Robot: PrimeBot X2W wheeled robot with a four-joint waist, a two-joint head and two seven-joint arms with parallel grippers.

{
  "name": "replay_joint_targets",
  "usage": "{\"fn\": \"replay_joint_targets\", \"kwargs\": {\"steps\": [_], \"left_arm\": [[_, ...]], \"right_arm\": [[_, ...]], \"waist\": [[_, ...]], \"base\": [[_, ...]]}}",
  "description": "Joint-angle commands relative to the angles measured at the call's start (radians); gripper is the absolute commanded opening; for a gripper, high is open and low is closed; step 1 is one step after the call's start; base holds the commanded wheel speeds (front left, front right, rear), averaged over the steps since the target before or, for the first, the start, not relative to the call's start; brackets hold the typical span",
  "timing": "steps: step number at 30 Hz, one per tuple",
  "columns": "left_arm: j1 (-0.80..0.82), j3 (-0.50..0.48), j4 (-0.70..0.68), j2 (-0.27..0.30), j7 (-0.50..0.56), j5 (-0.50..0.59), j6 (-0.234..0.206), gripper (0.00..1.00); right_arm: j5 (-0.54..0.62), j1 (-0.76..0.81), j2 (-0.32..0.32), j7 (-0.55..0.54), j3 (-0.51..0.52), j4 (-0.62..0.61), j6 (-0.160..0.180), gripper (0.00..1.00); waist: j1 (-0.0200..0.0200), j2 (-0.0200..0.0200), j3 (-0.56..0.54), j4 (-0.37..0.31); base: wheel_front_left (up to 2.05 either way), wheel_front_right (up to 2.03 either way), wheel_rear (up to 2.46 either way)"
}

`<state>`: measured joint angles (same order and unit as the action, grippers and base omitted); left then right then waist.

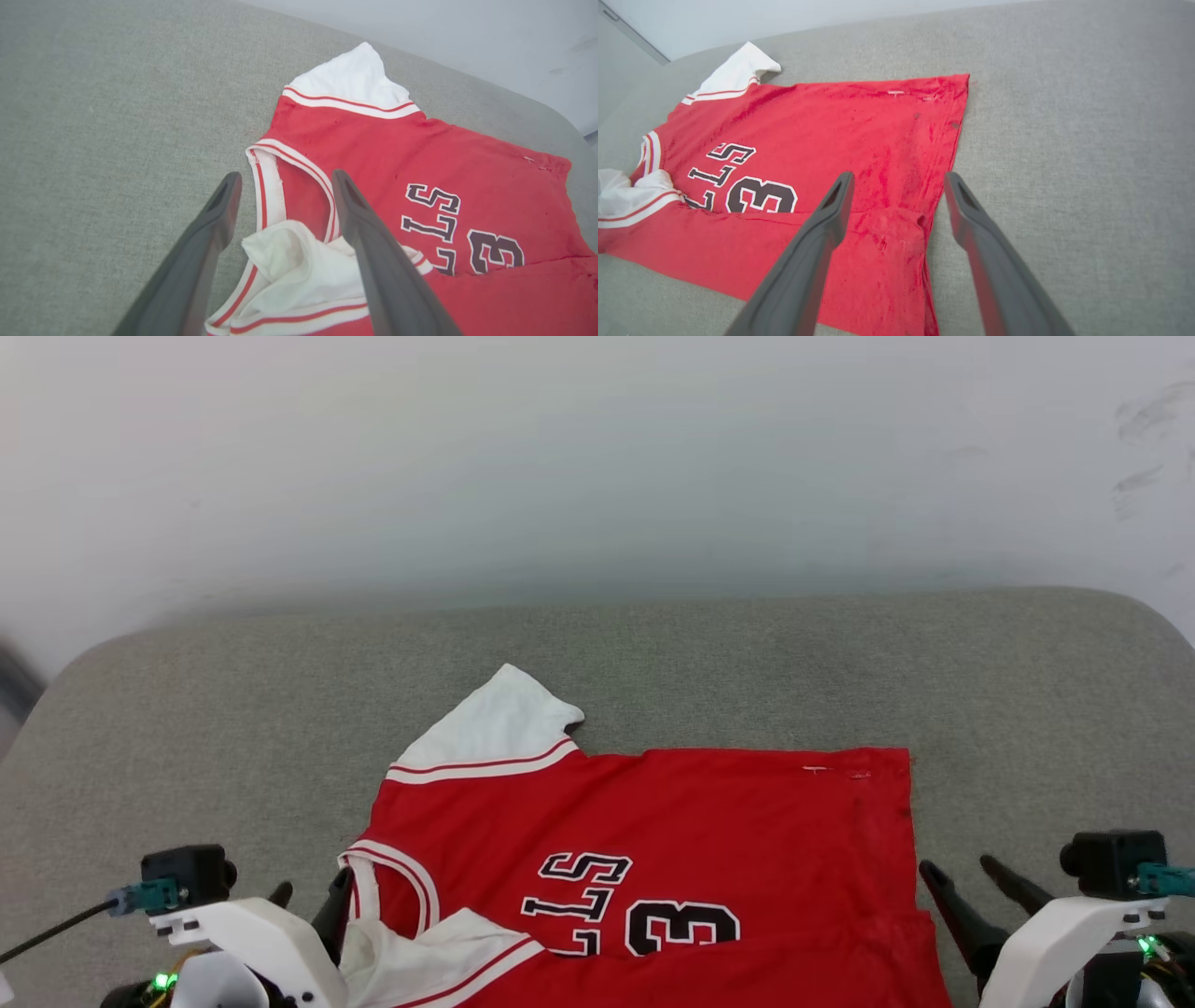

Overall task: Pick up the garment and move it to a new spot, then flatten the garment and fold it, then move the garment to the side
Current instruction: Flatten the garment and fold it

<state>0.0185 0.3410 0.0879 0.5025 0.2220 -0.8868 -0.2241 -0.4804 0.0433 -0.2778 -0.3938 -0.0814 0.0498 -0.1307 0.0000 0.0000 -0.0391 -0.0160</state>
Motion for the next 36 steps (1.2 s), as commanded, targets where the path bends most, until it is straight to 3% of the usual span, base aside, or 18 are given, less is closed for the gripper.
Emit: {"fn": "replay_joint_targets", "kwargs": {"steps": [1,8,15,21,27,36], "left_arm": [[0.024,-0.007,-0.006,0.005,-0.016,0.014,-0.007,1.00],[0.170,-0.003,-0.014,-0.003,-0.096,0.104,-0.014,1.00],[0.417,0.001,0.049,0.000,-0.056,0.119,0.039,1.00],[0.642,0.027,0.160,0.020,0.089,0.096,0.106,1.00],[0.805,0.097,0.294,0.069,0.331,0.074,0.191,1.00],[0.901,0.154,0.454,0.101,0.606,0.032,0.222,1.00]], "right_arm": [[0.012,-0.004,0.012,0.028,0.011,-0.018,0.000,1.00],[0.108,-0.027,0.079,0.193,0.074,-0.112,0.000,1.00],[0.147,-0.099,0.114,0.240,0.102,-0.202,0.000,1.00],[0.154,-0.173,0.131,0.257,0.106,-0.225,0.000,1.00],[0.151,-0.213,0.144,0.275,0.091,-0.210,0.000,1.00],[0.134,-0.249,0.156,0.295,0.055,-0.182,0.000,1.00]], "waist": [[0.0000,0.0000,-0.003,-0.012],[0.0000,0.0000,0.031,-0.049],[0.0000,0.0000,0.179,-0.101],[0.0000,0.0000,0.291,-0.146],[0.0000,0.0000,0.360,-0.196],[0.0000,0.0000,0.439,-0.253]], "base": [[0.00,0.00,0.00],[0.00,0.00,0.00],[0.00,0.00,0.00],[0.00,0.00,0.00],[0.00,0.00,0.00],[0.00,0.00,0.00]]}}
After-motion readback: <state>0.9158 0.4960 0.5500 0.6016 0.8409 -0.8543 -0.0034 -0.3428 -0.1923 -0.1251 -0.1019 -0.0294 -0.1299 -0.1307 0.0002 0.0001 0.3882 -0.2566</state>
